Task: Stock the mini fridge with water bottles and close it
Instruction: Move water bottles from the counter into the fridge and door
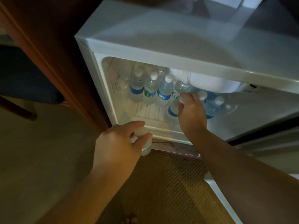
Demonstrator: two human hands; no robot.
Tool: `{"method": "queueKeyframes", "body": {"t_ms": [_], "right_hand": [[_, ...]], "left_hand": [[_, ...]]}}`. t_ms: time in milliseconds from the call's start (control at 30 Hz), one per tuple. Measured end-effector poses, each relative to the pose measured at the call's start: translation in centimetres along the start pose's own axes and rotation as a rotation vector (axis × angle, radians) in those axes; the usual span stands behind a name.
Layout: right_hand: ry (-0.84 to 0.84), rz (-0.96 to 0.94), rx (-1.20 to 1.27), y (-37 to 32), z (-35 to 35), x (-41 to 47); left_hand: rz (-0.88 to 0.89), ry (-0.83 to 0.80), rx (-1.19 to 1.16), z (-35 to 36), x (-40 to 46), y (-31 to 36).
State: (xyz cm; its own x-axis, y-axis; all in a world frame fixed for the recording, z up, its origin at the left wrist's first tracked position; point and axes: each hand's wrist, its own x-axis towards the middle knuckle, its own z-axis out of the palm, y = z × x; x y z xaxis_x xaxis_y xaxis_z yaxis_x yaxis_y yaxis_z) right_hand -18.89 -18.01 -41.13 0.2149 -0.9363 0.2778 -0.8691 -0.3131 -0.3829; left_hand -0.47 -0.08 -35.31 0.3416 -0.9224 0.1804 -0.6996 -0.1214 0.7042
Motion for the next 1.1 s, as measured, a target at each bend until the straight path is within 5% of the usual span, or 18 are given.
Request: {"method": "queueKeyframes", "body": {"t_ms": [367,533,667,1100], "right_hand": [[-0.227,0.167,0.061,-2.3,-0.7,-1.7],[0.223,-0.121,0.208,-3.7,-6.7,-5.2],[0.561,-0.291,0.072,-3.7,-13.9,-5.5],[0.526,-0.159,-0.19,0.6,-16.3,-2.1]], "left_hand": [[-0.039,-0.055,-0.037,1.3,4.7,0.3],[-0.027,-0.099,-0.041,2.3,7.2,0.8],[0.019,-0.122,0.026,3.3,9.5,1.3],[0.048,-0.201,0.091,7.9,14.3,2.0]]}}
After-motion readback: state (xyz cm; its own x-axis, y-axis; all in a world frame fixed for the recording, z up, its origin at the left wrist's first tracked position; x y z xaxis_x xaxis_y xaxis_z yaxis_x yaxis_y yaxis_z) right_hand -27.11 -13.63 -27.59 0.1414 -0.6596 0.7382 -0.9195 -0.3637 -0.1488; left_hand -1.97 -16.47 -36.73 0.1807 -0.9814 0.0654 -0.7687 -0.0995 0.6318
